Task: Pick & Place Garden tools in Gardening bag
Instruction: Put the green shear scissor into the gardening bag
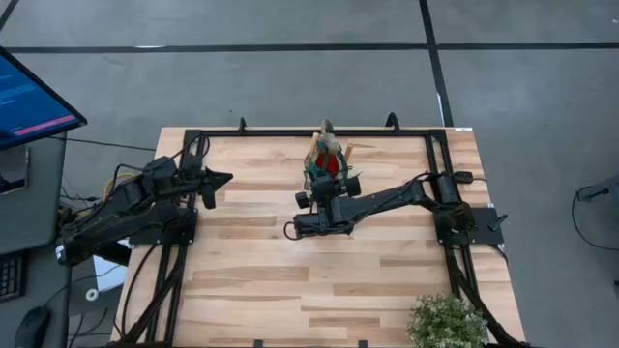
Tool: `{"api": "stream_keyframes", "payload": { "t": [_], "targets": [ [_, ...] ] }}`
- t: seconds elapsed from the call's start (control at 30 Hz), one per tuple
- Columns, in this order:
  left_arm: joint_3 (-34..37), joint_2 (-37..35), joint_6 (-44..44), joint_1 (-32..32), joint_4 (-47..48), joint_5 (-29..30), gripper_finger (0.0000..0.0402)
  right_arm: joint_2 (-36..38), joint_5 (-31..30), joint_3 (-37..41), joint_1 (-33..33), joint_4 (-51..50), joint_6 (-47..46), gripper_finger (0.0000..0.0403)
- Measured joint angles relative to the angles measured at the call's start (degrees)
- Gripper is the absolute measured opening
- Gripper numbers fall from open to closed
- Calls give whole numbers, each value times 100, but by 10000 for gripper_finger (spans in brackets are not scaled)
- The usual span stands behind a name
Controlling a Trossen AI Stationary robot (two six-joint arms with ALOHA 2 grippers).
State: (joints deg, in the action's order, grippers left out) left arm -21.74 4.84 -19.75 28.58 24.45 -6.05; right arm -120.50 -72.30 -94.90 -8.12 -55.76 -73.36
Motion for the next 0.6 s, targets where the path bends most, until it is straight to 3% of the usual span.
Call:
{"api": "stream_keyframes", "payload": {
  "t": [0.47, 0.6],
  "targets": [
    [0, 19, -2, 0, -4, 1, 8, -263, 661, 14, 153, 54, 2, 52],
    [0, 19, -2, 0, -7, 1, 8, -259, 924, 10, 229, 65, 213, 76]
  ]
}}
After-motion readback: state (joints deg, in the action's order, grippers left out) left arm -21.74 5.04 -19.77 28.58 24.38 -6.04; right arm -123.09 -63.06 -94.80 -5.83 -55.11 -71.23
